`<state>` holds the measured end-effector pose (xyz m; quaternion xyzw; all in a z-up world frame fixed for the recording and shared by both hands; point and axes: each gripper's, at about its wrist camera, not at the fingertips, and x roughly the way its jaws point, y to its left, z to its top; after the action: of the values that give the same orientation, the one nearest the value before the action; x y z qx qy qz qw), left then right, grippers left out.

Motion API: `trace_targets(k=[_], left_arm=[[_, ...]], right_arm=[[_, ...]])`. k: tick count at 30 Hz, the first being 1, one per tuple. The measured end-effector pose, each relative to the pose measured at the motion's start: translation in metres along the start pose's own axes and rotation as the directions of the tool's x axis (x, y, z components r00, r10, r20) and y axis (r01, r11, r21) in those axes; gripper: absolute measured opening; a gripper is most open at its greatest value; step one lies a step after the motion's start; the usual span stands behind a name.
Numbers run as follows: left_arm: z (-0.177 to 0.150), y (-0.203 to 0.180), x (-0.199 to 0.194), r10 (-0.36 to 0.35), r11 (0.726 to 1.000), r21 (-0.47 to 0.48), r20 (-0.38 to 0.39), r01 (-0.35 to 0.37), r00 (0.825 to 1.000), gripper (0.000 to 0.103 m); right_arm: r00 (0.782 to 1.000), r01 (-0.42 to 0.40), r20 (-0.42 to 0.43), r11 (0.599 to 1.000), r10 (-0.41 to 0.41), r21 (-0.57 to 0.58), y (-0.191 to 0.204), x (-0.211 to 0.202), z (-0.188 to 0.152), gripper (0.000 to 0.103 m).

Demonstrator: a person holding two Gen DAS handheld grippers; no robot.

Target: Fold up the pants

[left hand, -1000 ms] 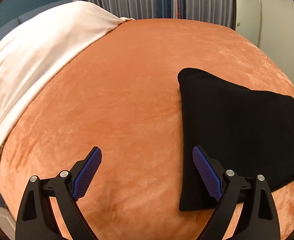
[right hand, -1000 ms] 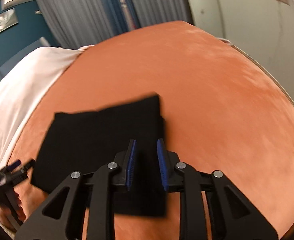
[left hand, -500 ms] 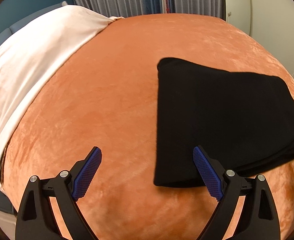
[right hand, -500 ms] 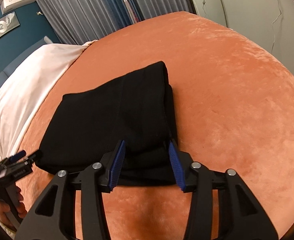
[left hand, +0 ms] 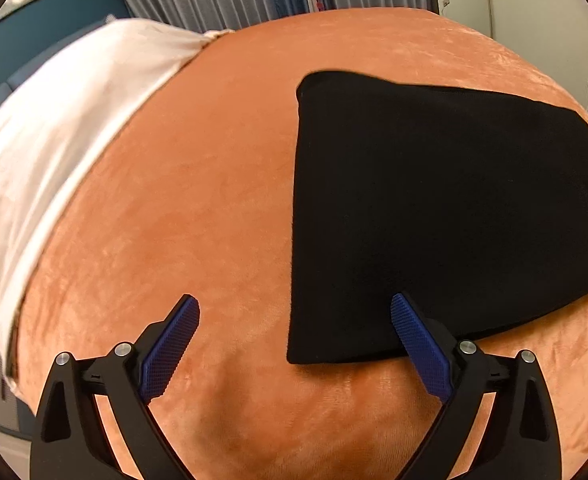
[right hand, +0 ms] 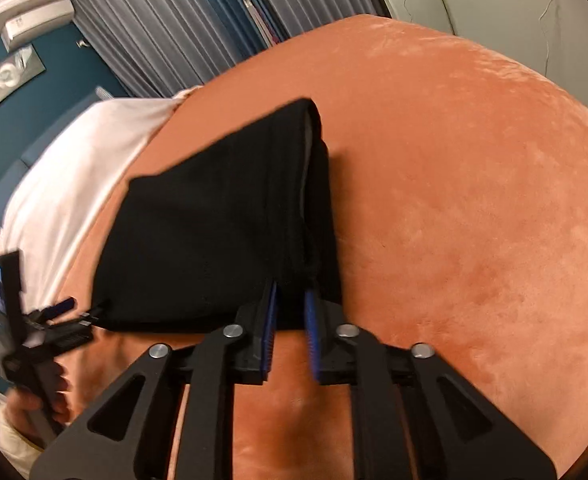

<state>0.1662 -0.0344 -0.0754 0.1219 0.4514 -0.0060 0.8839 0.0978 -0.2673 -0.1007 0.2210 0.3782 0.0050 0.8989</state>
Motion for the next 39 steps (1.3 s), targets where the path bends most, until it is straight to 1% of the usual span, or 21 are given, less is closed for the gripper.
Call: trace_targets(k=[3,8,11,12,14,15,17,20,22,23,24,25,26,27,29,31,33,34,35,37,39], left_arm=[[0.0,-0.004,-0.009,0.03,0.999,0.027,0.022,-0.03,0.999,0.095],[-0.005,-0.008,-0.017,0.031,0.998,0.045,0.034,-0.032,0.999,0.095],[-0.008,-0.009,-0.021,0.025,0.999,0.045,0.034,-0.026,0.999,0.095],[-0.01,-0.01,-0.023,0.019,0.999,0.041,0.034,-0.02,0.999,0.095],[-0.011,-0.01,-0.029,-0.004,0.999,0.035,0.035,0.003,0.999,0.095],[-0.011,-0.01,-0.031,-0.015,0.999,0.031,0.035,0.013,0.999,0.095],[-0.012,-0.01,-0.033,-0.03,0.999,0.024,0.03,0.03,0.999,0.095],[-0.016,-0.01,-0.034,-0.095,0.995,0.012,0.019,0.094,0.995,0.095],[-0.016,-0.004,-0.03,-0.202,0.979,-0.031,0.001,0.202,0.979,0.095],[-0.017,0.004,-0.027,-0.272,0.96,-0.077,-0.013,0.27,0.962,0.095],[-0.017,0.009,-0.024,-0.309,0.946,-0.107,-0.016,0.306,0.951,0.095],[-0.017,0.019,-0.021,-0.363,0.921,-0.157,-0.02,0.356,0.931,0.095],[-0.017,0.03,-0.017,-0.409,0.894,-0.211,-0.022,0.396,0.912,0.095],[-0.017,0.041,-0.014,-0.452,0.863,-0.261,-0.012,0.433,0.892,0.095],[-0.016,0.063,-0.007,-0.515,0.8,-0.349,0.017,0.487,0.857,0.095],[-0.013,0.079,0.0,-0.531,0.77,-0.4,0.028,0.496,0.847,0.095],[-0.01,0.092,0.006,-0.521,0.766,-0.43,0.021,0.478,0.853,0.095],[-0.007,0.095,0.006,-0.503,0.776,-0.432,0.015,0.459,0.864,0.095],[-0.005,0.097,0.007,-0.482,0.789,-0.431,0.01,0.438,0.876,0.095],[0.001,0.095,0.008,-0.419,0.832,-0.403,-0.008,0.381,0.908,0.095],[0.009,0.089,0.013,-0.421,0.847,-0.369,-0.025,0.383,0.907,0.095]], right_arm=[[0.992,0.103,0.072,0.993,-0.099,-0.052,0.01,-0.022,-0.002,0.03],[0.99,0.105,0.105,0.988,-0.093,-0.109,0.032,-0.04,-0.005,0.028],[0.982,0.143,0.152,0.972,-0.115,-0.189,0.054,-0.041,0.0,0.014],[0.978,0.154,0.17,0.964,-0.118,-0.215,0.062,-0.039,0.003,0.013],[0.978,0.171,0.157,0.958,-0.136,-0.232,0.064,-0.026,0.007,0.013],[0.977,0.196,0.133,0.953,-0.169,-0.233,0.059,-0.015,0.007,0.013],[0.974,0.226,0.024,0.95,-0.226,-0.213,0.04,0.016,0.001,0.013],[0.985,0.172,0.024,0.974,-0.17,-0.147,0.027,0.007,-0.002,0.013],[0.989,0.149,0.01,0.983,-0.148,-0.107,0.021,-0.001,0.0,0.016],[0.992,0.126,0.003,0.989,-0.126,-0.073,0.015,-0.006,0.002,0.017],[0.995,0.1,-0.008,0.994,-0.1,-0.046,0.01,-0.009,0.003,0.018],[0.997,0.069,-0.02,0.998,-0.069,-0.008,0.001,-0.012,0.005,0.021],[0.999,0.048,-0.024,0.999,-0.048,0.025,-0.006,-0.014,0.006,0.029],[0.999,0.031,-0.028,0.998,-0.03,0.046,-0.011,-0.015,0.007,0.045],[0.999,0.0,-0.033,0.997,0.002,0.075,-0.017,-0.016,0.008,0.047],[0.998,-0.031,-0.045,0.993,0.036,0.114,-0.025,-0.015,0.01,0.048],[0.997,-0.053,-0.045,0.988,0.06,0.148,-0.03,-0.016,0.01,0.055],[0.995,-0.077,-0.043,0.982,0.086,0.174,-0.033,-0.015,0.011,0.059],[0.994,-0.093,-0.043,0.977,0.103,0.19,-0.035,-0.014,0.011,0.06],[0.988,-0.126,-0.055,0.967,0.142,0.223,-0.036,-0.009,0.01,0.061],[0.985,-0.131,-0.082,0.962,0.155,0.238,-0.034,-0.001,0.008,0.061]])
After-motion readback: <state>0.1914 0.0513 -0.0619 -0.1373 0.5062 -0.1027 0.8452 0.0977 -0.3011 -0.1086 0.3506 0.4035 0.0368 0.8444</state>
